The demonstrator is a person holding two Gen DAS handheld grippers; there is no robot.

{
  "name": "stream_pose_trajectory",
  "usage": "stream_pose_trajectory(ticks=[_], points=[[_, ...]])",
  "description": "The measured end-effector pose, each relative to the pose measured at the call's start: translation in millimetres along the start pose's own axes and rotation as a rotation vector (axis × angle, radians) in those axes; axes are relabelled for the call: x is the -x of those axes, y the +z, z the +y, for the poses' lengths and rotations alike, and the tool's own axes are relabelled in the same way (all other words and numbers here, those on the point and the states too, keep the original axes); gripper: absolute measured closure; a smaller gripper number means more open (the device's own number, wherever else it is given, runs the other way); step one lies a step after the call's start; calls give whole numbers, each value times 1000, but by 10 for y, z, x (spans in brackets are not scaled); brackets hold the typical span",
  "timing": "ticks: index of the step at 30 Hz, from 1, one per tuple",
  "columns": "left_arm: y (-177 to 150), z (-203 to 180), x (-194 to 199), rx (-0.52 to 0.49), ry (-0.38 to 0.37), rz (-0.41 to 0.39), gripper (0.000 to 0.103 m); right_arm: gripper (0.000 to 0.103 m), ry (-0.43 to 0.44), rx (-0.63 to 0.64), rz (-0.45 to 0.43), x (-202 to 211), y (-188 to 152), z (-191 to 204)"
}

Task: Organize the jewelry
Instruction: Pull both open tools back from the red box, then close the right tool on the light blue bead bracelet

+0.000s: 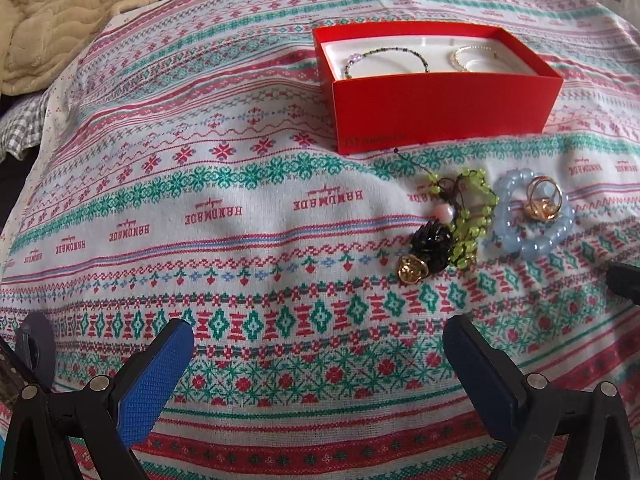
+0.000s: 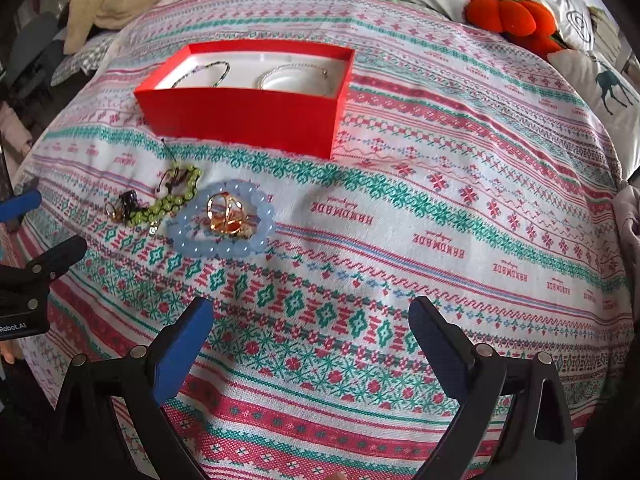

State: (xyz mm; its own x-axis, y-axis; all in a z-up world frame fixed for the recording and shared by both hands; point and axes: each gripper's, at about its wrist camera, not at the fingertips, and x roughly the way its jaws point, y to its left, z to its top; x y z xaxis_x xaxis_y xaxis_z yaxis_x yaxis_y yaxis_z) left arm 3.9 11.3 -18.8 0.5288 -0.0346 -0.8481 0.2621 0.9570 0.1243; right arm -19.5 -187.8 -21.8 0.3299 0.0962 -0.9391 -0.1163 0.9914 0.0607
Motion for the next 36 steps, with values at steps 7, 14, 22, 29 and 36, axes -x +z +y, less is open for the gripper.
stream_pose_trajectory(ticks=[7, 14, 22, 29, 36], points=[[-13, 21, -116, 0, -8, 26, 1, 4, 9, -22, -6, -40, 68, -39], [103, -44, -44, -36, -63, 9, 1, 4, 27, -103, -19, -99, 222, -216], [178, -96, -25, -30, -107, 28, 1, 55, 100, -185, -2, -207, 358, -380], [198, -76, -44, -15, -115, 28, 1, 67, 146, -153, -9, -247, 511, -225], [177, -72, -4, -26, -120, 12, 1, 76, 96, -97, 16, -387, 582, -27]])
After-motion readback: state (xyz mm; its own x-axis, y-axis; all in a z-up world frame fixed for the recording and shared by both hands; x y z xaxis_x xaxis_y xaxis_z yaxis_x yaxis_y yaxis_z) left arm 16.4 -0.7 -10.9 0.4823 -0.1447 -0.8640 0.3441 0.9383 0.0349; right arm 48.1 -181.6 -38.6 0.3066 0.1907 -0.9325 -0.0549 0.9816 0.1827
